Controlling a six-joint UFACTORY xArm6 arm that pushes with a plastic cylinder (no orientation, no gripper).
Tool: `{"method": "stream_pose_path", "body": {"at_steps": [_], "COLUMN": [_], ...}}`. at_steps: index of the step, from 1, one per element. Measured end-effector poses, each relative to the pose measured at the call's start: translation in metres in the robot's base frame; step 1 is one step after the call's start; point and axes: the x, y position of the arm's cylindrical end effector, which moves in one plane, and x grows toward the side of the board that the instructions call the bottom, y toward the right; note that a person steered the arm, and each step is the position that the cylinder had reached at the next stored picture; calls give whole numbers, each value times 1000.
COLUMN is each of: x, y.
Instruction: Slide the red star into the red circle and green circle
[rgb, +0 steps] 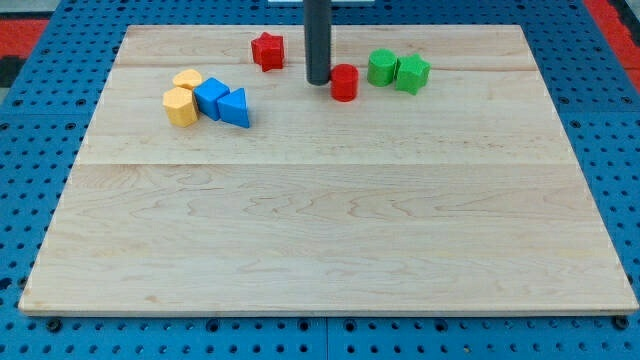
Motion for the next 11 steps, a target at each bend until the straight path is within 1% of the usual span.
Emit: {"method": "stream_pose_path", "body": {"at_steps": [1, 2, 3, 4, 5, 7, 8, 9, 10, 11], "x": [0, -26, -38, -53, -82, -88, -83, -107, -60, -43], "y": [22, -55, -125, -174, -130, -39, -12, -5, 28, 39]}}
